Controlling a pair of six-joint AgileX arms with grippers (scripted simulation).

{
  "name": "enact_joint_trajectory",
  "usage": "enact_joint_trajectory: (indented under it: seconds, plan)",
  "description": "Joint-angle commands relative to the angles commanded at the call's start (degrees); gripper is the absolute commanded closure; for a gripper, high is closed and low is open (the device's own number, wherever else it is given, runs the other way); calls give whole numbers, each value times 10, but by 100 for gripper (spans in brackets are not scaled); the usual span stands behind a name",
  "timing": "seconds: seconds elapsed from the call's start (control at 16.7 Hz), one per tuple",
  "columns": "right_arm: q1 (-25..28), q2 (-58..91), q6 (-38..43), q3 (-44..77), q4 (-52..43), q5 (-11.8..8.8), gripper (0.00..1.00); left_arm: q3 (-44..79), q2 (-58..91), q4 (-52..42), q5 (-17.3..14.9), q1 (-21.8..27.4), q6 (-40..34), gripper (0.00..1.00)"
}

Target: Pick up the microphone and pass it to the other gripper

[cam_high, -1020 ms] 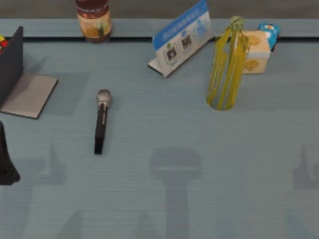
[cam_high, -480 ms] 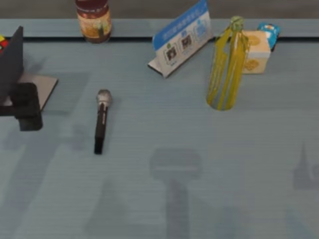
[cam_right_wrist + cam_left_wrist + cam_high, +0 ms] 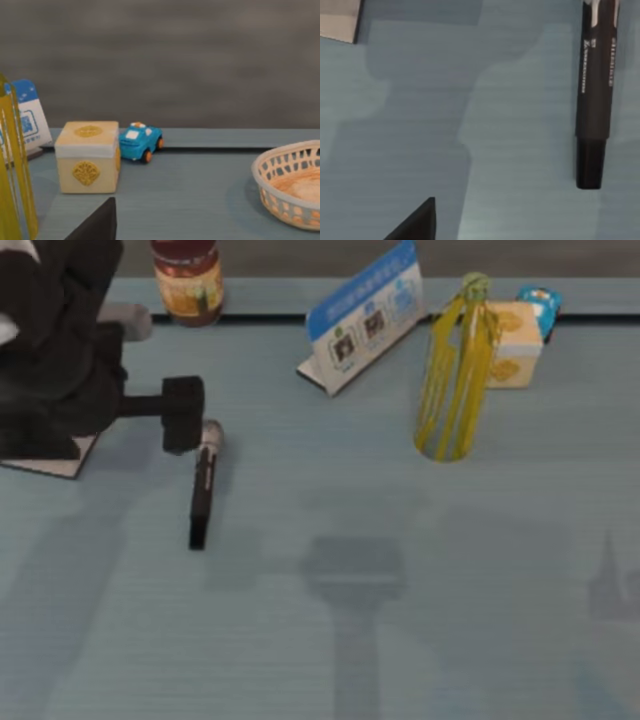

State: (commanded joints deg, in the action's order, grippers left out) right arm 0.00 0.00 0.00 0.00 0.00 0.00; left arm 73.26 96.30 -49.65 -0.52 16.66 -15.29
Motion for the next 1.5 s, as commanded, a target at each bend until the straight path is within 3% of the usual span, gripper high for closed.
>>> enact_joint_trajectory:
  seconds: [0.36,0.84,1.5]
  plan:
    - [0,0,0,0,0,0,0,154,178,-90,-2,33,-31,0]
    - [0,0,0,0,0,0,0,170,198,-97,-3,35,-34,0]
    - [0,0,0,0,0,0,0,83,295,87,-3,38,-34,0]
